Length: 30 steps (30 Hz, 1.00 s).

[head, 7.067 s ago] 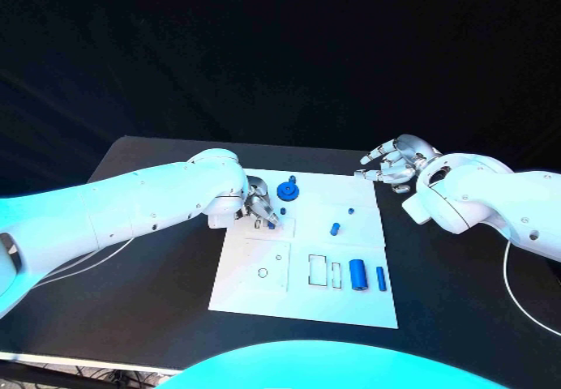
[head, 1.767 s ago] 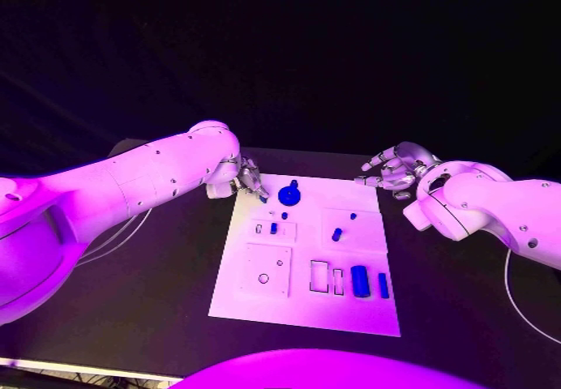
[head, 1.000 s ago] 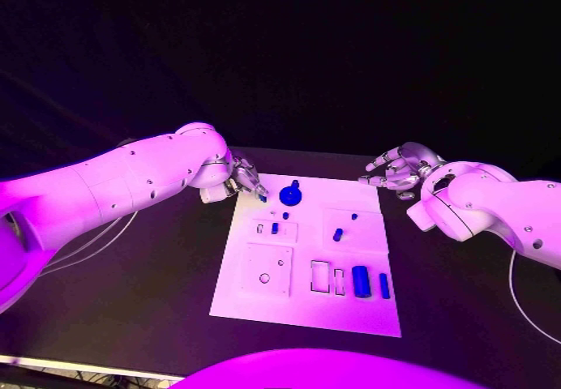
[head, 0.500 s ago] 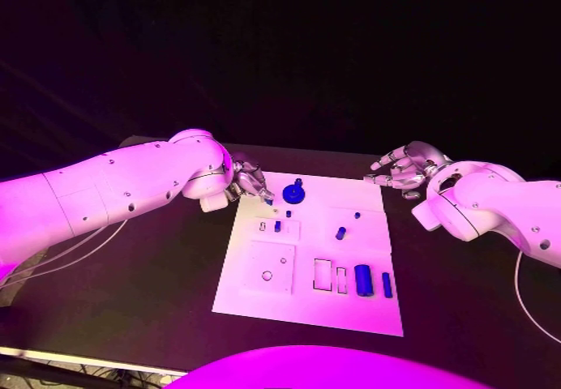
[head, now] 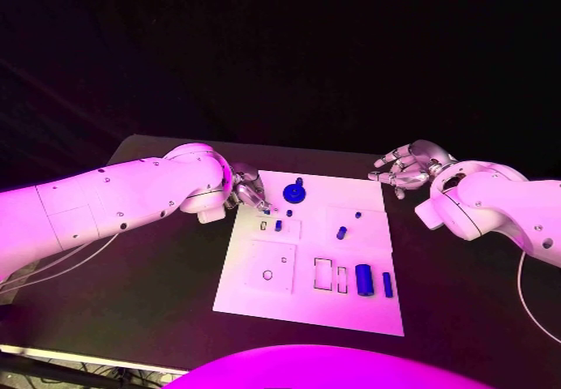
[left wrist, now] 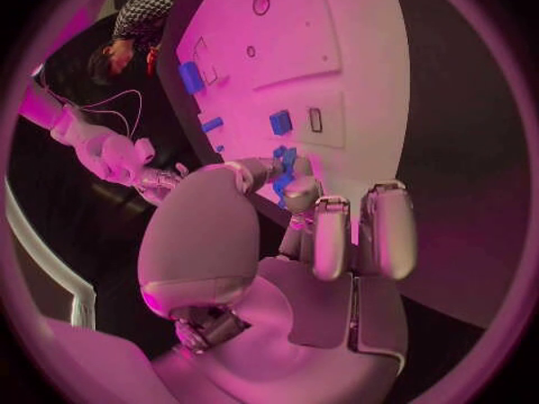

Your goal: Assemble the parts on the task board

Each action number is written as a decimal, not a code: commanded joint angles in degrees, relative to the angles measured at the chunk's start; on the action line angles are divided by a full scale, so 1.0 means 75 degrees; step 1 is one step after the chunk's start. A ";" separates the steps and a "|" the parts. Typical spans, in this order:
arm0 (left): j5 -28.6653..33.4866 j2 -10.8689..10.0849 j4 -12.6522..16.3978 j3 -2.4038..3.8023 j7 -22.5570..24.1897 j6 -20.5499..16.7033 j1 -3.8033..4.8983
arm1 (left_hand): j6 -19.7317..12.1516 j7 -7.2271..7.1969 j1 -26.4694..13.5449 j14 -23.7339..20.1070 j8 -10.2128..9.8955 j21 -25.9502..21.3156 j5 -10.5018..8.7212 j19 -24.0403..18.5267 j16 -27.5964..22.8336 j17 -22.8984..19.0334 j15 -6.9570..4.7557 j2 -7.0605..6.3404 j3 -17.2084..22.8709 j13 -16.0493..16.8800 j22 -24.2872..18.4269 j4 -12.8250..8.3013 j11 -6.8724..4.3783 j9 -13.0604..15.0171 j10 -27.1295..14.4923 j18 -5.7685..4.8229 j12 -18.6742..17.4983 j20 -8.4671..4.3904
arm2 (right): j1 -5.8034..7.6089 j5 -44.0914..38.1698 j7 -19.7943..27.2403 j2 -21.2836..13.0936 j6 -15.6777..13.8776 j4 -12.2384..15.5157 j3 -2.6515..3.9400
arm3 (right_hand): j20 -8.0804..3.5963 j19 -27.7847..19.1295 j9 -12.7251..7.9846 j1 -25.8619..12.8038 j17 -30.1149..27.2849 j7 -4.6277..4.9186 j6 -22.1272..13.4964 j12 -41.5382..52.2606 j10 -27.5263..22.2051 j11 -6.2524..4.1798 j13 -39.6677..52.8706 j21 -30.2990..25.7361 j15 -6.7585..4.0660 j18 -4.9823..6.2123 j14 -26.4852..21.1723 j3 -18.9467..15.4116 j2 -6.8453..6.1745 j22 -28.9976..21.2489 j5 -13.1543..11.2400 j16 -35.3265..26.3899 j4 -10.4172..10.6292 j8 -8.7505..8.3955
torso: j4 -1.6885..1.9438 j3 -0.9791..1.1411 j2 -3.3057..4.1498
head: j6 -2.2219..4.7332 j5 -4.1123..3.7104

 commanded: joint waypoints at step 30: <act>-0.0511 -0.0095 0.0144 -0.0063 -0.0046 0.0516 -0.0164 | 0.0130 -0.0041 -0.0051 0.0606 0.0049 0.0050 0.0052 0.0026 0.0053 0.1296 -0.0044 -0.0019 0.1436 0.0018 0.0026 -0.1412 0.0007 0.0012 0.0081 -0.0099 0.0039 -0.0051 | -0.0013 0.1622 0.1581 0.0053 -0.0461 -0.0184 -0.0025 | 0.1167 -0.2201 -0.0257 -0.0672 -0.5607 0.0744 -0.0661 -0.4246 -0.1365 0.0843 -0.5263 -0.4943 0.1138 0.0056 -0.3430 0.1981 -0.0333 -0.4069 -0.0047 -0.7906 -0.0944 0.0571 | -0.0015 0.0009 0.0005 | -0.0032 0.0027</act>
